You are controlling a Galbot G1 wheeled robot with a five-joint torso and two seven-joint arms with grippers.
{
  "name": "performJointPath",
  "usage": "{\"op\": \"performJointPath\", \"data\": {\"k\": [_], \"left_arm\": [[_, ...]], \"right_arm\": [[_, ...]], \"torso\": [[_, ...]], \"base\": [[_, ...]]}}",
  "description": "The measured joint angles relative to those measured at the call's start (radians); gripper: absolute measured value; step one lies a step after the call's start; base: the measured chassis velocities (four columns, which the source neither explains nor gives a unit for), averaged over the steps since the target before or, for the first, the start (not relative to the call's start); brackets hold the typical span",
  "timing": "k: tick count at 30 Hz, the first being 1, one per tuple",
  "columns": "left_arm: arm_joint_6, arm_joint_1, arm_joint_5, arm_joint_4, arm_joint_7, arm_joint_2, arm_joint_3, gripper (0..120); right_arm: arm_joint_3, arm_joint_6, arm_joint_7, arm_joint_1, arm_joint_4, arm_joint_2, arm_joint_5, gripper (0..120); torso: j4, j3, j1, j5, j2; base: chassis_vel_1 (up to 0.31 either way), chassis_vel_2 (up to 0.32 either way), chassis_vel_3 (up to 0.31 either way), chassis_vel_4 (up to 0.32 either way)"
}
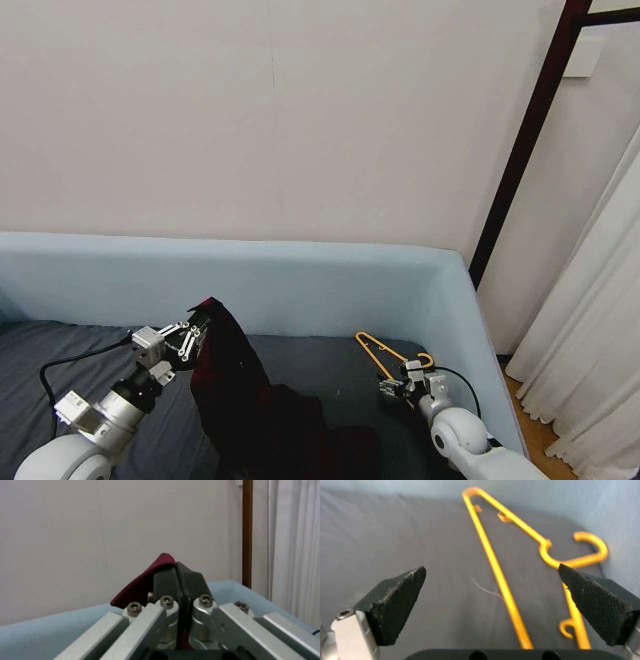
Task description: Pick up the clothes from the sofa and hang them on the clothes hanger.
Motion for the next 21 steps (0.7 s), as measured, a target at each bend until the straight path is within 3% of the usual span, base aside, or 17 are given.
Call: {"op": "performJointPath", "data": {"k": [6, 10, 18, 21], "left_arm": [[-0.001, 0.000, -0.001, -0.005, -0.002, 0.002, 0.002, 0], [-0.026, -0.002, 0.064, 0.061, 0.017, -0.049, 0.040, 0], [-0.068, -0.015, 0.115, 0.162, 0.031, -0.098, 0.101, 0], [-0.073, -0.021, 0.117, 0.170, 0.034, -0.099, 0.112, 0]], "right_arm": [[0.047, -0.026, 0.000, 0.053, -0.140, 0.051, -0.028, 100], [0.100, 0.023, -0.053, 0.078, -0.281, 0.088, -0.080, 100], [0.112, 0.075, -0.082, 0.085, -0.350, 0.082, -0.127, 100], [0.120, 0.058, -0.092, 0.084, -0.359, 0.082, -0.128, 94]], "torso": [[-0.0002, 0.000, 0.000, 0.0002, 0.000], [-0.0003, 0.000, 0.000, 0.0002, 0.000], [-0.0002, 0.000, 0.000, 0.0002, 0.000], [-0.0001, 0.000, 0.000, 0.0003, 0.000]], "base": [[0.000, 0.000, 0.000, 0.000], [0.000, 0.000, 0.000, 0.000], [0.000, 0.000, 0.000, 0.000], [0.000, 0.000, 0.000, 0.000]]}}
